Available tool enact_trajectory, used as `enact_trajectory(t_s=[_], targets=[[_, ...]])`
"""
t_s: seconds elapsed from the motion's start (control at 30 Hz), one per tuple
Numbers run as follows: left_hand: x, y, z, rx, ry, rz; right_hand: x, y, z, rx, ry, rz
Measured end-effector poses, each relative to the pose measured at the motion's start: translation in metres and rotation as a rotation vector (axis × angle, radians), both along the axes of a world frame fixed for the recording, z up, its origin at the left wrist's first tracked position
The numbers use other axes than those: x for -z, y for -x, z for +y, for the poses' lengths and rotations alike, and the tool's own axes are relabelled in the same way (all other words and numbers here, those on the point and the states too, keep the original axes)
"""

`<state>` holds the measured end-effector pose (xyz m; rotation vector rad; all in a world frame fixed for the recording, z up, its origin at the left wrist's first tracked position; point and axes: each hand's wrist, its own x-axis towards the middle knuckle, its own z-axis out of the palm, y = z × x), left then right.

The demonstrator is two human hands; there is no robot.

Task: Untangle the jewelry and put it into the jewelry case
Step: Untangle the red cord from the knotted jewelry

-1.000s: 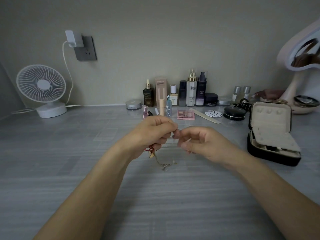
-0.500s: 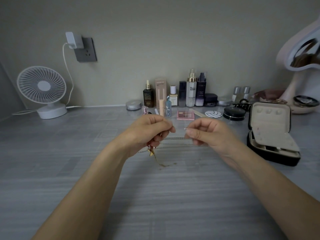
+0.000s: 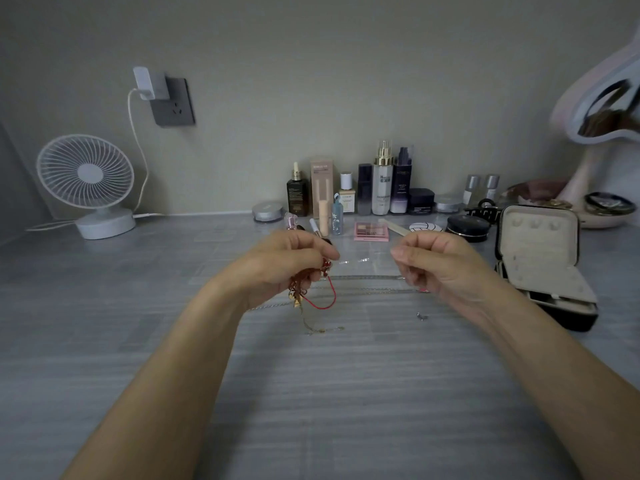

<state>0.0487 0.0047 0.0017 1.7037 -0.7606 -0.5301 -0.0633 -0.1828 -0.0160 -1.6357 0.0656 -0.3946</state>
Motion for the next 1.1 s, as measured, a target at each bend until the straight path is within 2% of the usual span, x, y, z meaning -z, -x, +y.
enact_trajectory(t_s=[0.13,0.3,0.5,0.73,0.9,1.1], targets=[[0.003,-0.001,-0.001,0.023,0.011,0.009,0.003,-0.001,-0.002,0.020,0.114,0.069],[0.004,0.004,-0.005,0.090,0.042,0.031,0.009,-0.002,0.005,-0.074,0.272,0.188],[0.006,0.013,-0.012,0.102,0.043,0.052,0.016,-0.009,0.019,-0.116,0.218,0.054],[0.008,0.012,-0.015,0.028,0.037,0.022,0.027,-0.017,0.021,0.023,0.337,0.044],[0.009,0.011,-0.015,0.000,-0.002,-0.032,0.021,-0.013,0.020,-0.017,0.254,0.006],[0.012,0.013,-0.018,0.041,-0.014,-0.106,0.021,-0.013,0.019,-0.084,0.164,0.096]])
